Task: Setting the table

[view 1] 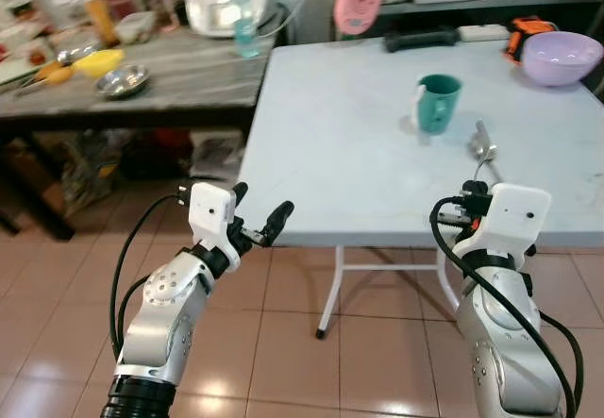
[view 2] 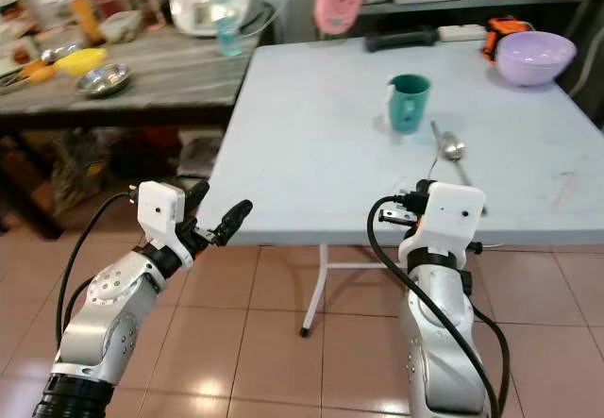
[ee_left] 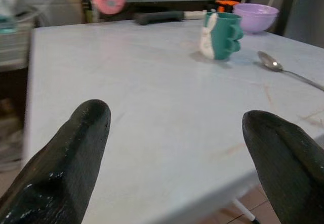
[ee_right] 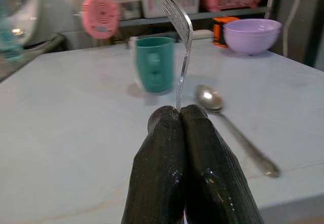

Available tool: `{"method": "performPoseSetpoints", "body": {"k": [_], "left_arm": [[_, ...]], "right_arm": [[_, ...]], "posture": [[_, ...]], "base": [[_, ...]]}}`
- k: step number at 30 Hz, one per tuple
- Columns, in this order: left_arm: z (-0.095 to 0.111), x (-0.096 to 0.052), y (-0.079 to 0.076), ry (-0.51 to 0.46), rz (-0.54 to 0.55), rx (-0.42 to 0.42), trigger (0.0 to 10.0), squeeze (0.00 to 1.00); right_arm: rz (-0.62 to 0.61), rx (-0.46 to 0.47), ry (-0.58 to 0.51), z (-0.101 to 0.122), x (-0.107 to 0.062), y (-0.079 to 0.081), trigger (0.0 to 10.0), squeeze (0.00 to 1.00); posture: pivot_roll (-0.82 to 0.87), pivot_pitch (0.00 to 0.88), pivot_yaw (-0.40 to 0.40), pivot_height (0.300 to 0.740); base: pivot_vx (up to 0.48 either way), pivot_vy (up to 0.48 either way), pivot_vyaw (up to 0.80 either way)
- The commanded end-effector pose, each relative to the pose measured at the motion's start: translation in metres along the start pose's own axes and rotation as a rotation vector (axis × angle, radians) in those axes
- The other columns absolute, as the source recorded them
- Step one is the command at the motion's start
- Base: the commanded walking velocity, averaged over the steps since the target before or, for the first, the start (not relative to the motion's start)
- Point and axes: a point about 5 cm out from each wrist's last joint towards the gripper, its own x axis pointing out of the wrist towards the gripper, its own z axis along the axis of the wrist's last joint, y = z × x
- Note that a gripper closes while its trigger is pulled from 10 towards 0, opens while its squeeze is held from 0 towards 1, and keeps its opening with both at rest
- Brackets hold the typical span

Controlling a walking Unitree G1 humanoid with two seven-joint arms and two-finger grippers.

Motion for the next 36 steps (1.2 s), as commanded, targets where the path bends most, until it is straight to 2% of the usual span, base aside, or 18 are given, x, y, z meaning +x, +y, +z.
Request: {"method": "performPoseSetpoints", "body": {"k": [1,15,25,26,30,34,35,36], "left_arm": [[0.004,-0.002,0.003,-0.009,-0.002,0.012,10.0,0.00],[0.002,-0.003,0.002,-0.003,-0.002,0.018,10.0,0.00],[-0.003,-0.008,0.000,0.027,-0.014,0.029,10.0,0.00],[-0.004,-0.010,-0.001,0.036,-0.023,0.031,10.0,0.00],[-0.006,-0.013,-0.003,0.049,-0.040,0.037,10.0,0.00],[-0.007,-0.017,-0.004,0.065,-0.056,0.039,10.0,0.00],[-0.007,-0.017,-0.004,0.065,-0.056,0.039,10.0,0.00],[-0.008,-0.017,-0.005,0.069,-0.061,0.039,10.0,0.00]], "right_arm": [[0.013,0.008,-0.009,0.002,0.001,0.004,10.0,0.00],[0.055,0.011,-0.006,0.001,0.003,0.009,10.0,0.00],[0.132,0.054,0.043,-0.007,0.000,0.024,10.0,0.00],[0.165,0.082,0.065,-0.010,-0.001,0.031,10.0,0.00],[0.205,0.124,0.103,-0.014,-0.002,0.040,10.0,0.00],[0.279,0.261,0.163,-0.017,-0.003,0.056,10.0,0.00],[0.279,0.261,0.163,-0.017,-0.003,0.056,10.0,0.00],[0.318,0.327,0.207,-0.021,-0.004,0.063,10.0,0.00]], "posture": [[-0.16,0.037,0.119,0.740],[-0.16,0.032,0.111,0.740],[-0.15,0.043,0.111,0.740],[-0.15,0.049,0.111,0.740],[-0.14,0.058,0.114,0.740],[-0.14,0.066,0.116,0.740],[-0.14,0.066,0.116,0.740],[-0.14,0.066,0.118,0.740]], "base": [[0.398,0.000,-0.50],[0.390,0.000,-0.10],[0.000,0.000,0.00],[0.000,0.000,0.00],[0.000,0.000,0.00],[0.000,0.000,0.00],[0.000,0.000,0.00],[0.000,0.000,0.00]]}}
